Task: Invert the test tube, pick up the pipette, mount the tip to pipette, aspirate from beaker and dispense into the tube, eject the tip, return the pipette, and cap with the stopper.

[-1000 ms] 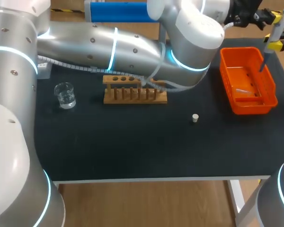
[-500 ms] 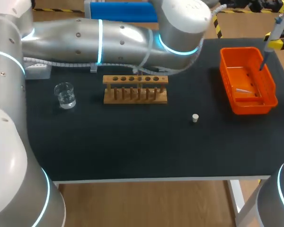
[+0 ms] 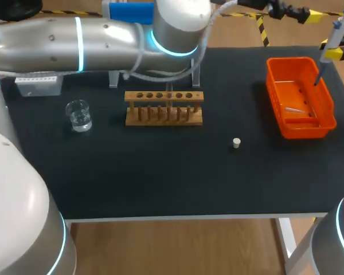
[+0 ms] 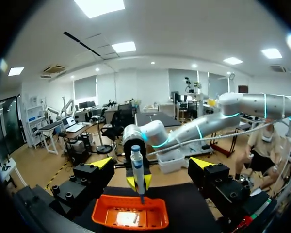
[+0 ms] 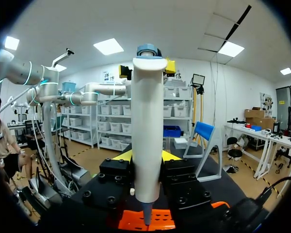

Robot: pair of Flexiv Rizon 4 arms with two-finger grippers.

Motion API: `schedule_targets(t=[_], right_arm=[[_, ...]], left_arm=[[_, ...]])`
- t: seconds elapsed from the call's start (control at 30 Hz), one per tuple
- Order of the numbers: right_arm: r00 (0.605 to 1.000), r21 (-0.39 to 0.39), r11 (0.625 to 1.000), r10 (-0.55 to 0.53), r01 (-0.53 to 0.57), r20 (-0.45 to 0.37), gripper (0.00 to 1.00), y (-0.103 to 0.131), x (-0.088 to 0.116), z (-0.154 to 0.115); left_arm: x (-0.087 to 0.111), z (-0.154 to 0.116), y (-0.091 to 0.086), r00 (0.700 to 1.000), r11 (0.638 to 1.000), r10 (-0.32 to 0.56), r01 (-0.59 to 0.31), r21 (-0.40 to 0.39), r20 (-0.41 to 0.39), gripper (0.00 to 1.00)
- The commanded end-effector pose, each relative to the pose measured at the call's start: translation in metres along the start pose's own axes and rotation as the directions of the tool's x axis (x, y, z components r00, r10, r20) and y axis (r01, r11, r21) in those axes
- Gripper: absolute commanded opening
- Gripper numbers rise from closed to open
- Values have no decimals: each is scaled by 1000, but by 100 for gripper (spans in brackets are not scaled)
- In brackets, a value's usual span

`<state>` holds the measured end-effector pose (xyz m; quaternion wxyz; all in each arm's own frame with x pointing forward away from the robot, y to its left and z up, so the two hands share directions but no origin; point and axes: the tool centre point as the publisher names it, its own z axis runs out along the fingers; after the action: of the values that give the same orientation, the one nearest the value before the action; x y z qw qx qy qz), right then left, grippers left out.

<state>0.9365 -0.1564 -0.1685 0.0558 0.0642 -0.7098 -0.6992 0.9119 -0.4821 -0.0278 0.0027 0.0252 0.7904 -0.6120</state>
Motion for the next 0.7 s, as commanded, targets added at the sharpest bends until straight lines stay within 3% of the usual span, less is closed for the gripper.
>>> schedule_targets(t=[0.03, 0.7], right_arm=[[1000, 2, 1000, 0, 0, -5, 0, 0, -1, -2], [1000, 2, 1000, 0, 0, -5, 0, 0, -1, -2]], left_arm=[[27, -45, 17, 997, 999, -8, 5, 32, 79, 100], [72, -127, 104, 971, 982, -99, 61, 177, 217, 100]])
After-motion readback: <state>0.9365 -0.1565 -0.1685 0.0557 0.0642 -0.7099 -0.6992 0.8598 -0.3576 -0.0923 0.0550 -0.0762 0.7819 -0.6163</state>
